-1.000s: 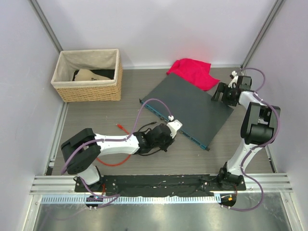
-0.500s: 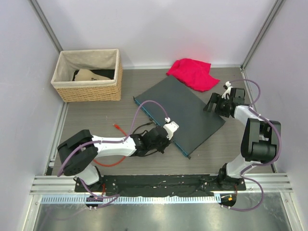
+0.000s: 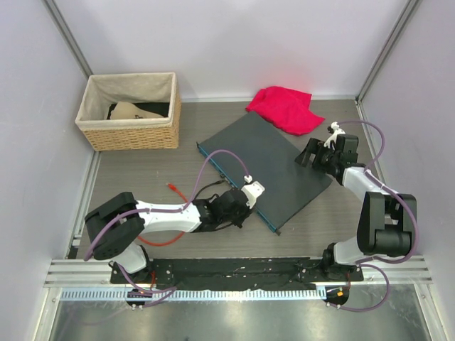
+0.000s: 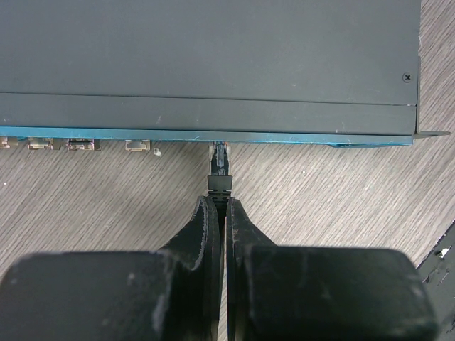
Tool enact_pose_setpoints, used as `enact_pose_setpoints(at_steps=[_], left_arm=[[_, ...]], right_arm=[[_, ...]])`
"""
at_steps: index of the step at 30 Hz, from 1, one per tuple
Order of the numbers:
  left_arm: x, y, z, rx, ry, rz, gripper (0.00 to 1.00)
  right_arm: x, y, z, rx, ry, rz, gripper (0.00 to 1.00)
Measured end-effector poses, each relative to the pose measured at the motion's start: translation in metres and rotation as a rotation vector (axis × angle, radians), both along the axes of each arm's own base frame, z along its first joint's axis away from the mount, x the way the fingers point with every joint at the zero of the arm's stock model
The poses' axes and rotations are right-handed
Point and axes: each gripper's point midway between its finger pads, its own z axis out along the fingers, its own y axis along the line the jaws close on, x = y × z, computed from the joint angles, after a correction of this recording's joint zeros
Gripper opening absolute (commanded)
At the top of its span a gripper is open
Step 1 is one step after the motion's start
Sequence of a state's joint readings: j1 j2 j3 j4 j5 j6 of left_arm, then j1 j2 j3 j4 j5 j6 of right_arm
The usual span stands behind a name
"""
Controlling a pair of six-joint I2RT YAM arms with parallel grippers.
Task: Insert the plug into the switch port
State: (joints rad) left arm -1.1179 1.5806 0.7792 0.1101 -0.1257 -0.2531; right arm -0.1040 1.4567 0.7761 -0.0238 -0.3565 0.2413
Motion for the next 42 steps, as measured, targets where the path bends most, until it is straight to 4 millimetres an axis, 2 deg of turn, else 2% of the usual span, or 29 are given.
enact_pose_setpoints(at_steps=[12,20,27,31,37,42], left_arm=[[-0.002,-0.001,0.0,0.001,-0.002,-0.003,0.0],[-0.003,-0.003,-0.011,0.021,0.007,-0.005,0.0],[-0.006,-0.005,-0.011,0.033,-0.013,-0.004,0.0],[-0.008,-0.006,-0.006,0.034,-0.038,0.001,0.0],[-0.021,-0.014,0.014,-0.016,-0.047,-0.038,0.0],[-0.027,-0.015,0.013,-0.015,-0.036,-0.052,0.0]], right_arm=[[0.001,0.002,0.0,0.021,-0.011,-0.013,0.87],[0.001,-0.014,0.002,-0.032,-0.03,-0.102,0.88],[0.005,-0.025,0.004,-0.066,-0.05,-0.155,0.88],[0.006,-0.025,0.003,-0.068,-0.047,-0.161,0.88],[0.005,-0.027,-0.004,-0.074,-0.029,-0.167,0.88],[0.004,-0.027,-0.015,-0.073,0.004,-0.166,0.88]])
